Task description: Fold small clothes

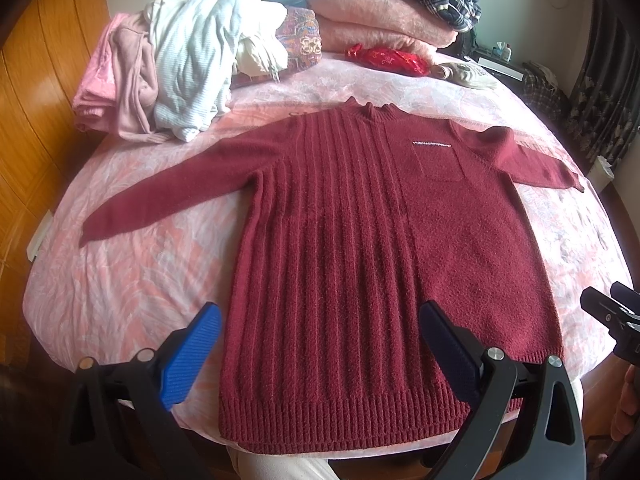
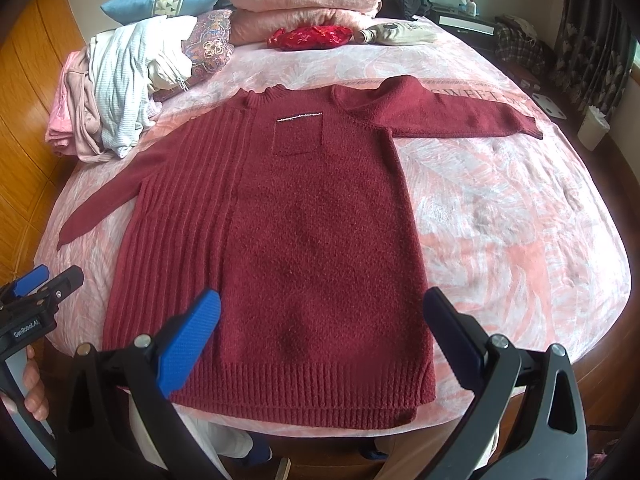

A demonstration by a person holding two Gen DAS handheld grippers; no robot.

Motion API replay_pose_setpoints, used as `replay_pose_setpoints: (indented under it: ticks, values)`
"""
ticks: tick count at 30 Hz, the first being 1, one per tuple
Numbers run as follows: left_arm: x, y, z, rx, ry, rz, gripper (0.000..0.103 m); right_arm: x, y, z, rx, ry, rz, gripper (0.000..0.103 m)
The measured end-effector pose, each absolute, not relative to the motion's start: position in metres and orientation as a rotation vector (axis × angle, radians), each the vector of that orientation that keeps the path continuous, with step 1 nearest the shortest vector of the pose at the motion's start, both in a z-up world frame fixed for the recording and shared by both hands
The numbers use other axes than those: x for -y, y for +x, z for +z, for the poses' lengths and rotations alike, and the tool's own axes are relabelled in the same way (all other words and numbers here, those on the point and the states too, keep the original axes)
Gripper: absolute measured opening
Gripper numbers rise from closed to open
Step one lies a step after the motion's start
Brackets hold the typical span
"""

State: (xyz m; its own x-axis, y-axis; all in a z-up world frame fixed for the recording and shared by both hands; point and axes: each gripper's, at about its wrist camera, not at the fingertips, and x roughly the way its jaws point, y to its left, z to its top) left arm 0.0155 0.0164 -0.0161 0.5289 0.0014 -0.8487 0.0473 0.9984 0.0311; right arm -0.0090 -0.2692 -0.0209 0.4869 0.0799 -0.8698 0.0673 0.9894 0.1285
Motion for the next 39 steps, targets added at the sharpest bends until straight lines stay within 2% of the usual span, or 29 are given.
replay_pose_setpoints:
  ticks: [20, 29, 34, 39]
  values:
    - [-0.008, 0.041, -0.034, -1.051, 0.046, -0.042, 0.099, 0.299, 0.020, -0.031, -1.094, 0.184, 0.009, 0.100]
    - [0.059, 0.163, -0.030, -1.028, 0.041, -0.061, 0.099, 0.459, 0.146, -0.043, -1.116, 0.132, -0.197, 0.100]
    - [0.131, 0.245, -0.048, -1.021, 0.050, -0.065, 0.099, 0.568, 0.219, -0.092, -1.228, 0.171, -0.259, 0.100]
    - [0.198, 0.305, -0.085, -1.079, 0.029, -0.110, 0.099, 0.659, 0.259, -0.146, -1.313, 0.342, -0.309, 0.100]
